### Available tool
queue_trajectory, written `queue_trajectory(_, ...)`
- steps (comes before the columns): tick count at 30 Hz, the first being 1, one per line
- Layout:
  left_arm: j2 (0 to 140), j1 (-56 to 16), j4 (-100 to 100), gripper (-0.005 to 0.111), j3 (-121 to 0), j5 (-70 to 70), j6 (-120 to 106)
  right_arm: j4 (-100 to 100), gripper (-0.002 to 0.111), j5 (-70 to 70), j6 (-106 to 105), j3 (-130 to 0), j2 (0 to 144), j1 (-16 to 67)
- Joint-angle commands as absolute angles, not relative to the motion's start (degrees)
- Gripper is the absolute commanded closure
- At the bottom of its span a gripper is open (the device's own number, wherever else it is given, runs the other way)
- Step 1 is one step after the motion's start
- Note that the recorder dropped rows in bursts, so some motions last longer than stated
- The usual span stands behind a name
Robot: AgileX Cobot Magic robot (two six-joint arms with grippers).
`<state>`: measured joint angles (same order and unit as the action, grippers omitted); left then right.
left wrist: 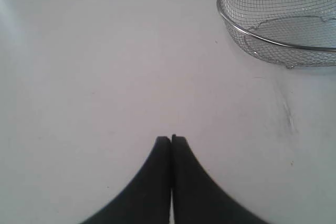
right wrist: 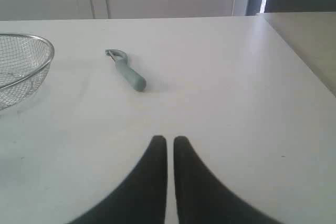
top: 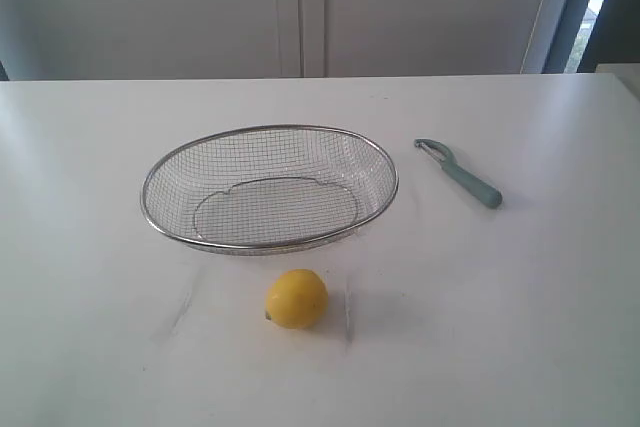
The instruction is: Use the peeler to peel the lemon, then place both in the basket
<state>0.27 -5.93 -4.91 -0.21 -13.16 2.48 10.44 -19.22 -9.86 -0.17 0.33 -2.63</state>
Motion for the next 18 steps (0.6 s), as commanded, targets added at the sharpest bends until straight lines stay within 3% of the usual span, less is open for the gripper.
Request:
queue_trajectory(1,0.0,-6.1,-5.5,0.107,0.0,-13.2,2.7,10.6,0.102,-19.1,-10.3,0.0,0.0,-2.3)
queue_trajectory(18,0.0,-6.1,-5.5,0.107,0.0,-13.2,2.7,10.6,0.102,-19.1,-9.2,0.0,0.0,-2.3)
